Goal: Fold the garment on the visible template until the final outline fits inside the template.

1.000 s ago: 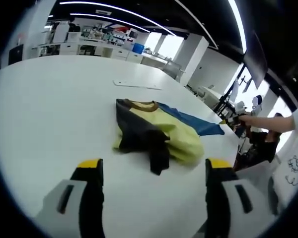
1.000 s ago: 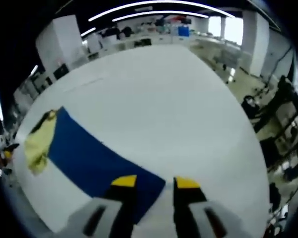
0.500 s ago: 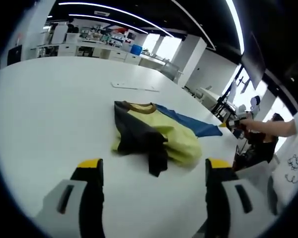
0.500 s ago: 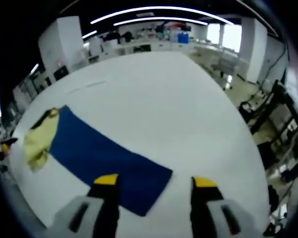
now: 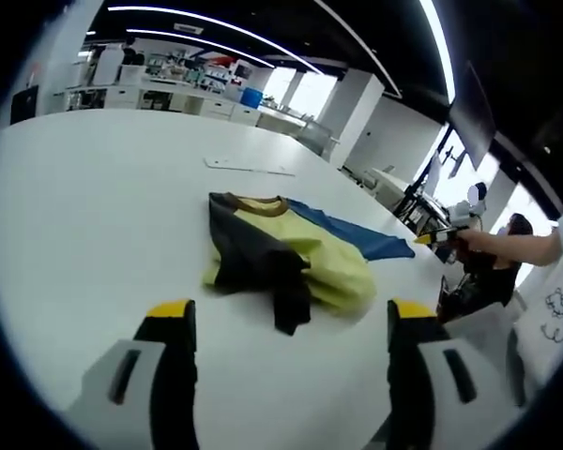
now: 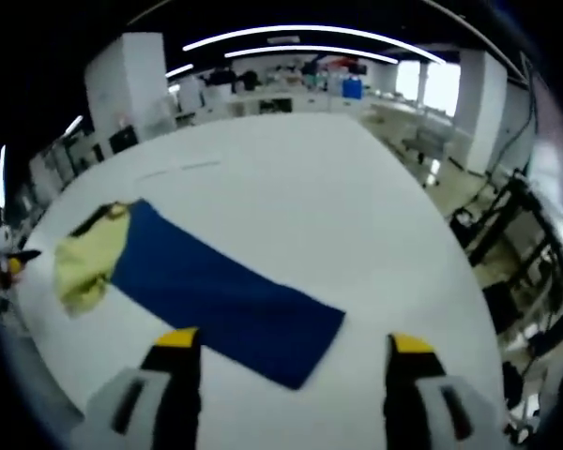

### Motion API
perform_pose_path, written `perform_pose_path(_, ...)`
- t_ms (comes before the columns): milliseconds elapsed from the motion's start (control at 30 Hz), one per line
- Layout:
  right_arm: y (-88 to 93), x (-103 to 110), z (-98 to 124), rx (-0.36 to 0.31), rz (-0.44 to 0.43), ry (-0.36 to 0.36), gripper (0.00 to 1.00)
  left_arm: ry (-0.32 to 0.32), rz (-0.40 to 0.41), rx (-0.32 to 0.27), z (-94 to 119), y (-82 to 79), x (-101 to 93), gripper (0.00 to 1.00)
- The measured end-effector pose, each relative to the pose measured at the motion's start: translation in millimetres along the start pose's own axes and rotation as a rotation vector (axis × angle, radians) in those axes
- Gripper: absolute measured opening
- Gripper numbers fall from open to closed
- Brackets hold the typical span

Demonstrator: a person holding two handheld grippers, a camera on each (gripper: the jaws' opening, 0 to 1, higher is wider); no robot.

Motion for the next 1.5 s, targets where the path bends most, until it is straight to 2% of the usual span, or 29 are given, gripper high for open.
perform_pose_path(167, -1.8, 12, 1, -0.015, 0.008, -0.017, 0.79, 0.004, -0.004, 0.009, -4, 7.2, -1.5, 0.77)
perform_pose_path(500, -6.6, 31, 18, -0.051, 0.051, -0.057, 0.77, 0.025, -0.01, 0.03, -30, 20.2, -10.5, 0.72)
perform_pose_path(600, -6.1, 31, 20, -0.055, 0.057, -0.063, 0.76, 0.026, -0.02, 0.037, -37, 21.4, -12.9, 0.69)
perform_pose_path(833, -0.5, 49, 24, -0.061, 0.066, -0.092, 0.75, 0.008, -0.035, 0.059, -57, 28.1, -10.5, 0.57)
perform_pose_path(1133, 5.7, 47, 26, -0.053, 0.082, -0.097, 0.74, -0.029, -0.033, 0.085, -63, 44.2, 0.8, 0.47)
perform_pose_path(1200, 6.9, 46, 27, -0.056, 0.074, -0.099, 0.73, -0.027, -0.025, 0.1, -66, 50.4, 3.5, 0.41)
perform_pose_path(1500, 15.9, 45, 30, -0.051, 0.066, -0.105, 0.72, -0.059, -0.04, 0.088, -72, 51.6, 7.4, 0.27)
Point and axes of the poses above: the point that each gripper's makers call its tool centre point, and the gripper's own axes: z roughly backward along the fingers, x roughly to its left, y roughly out of its underside, the point moved 2 cm from there along z, roughly backward along the fingers, and after that the axes turned 5 degrees about x, right-handed, at the moved point
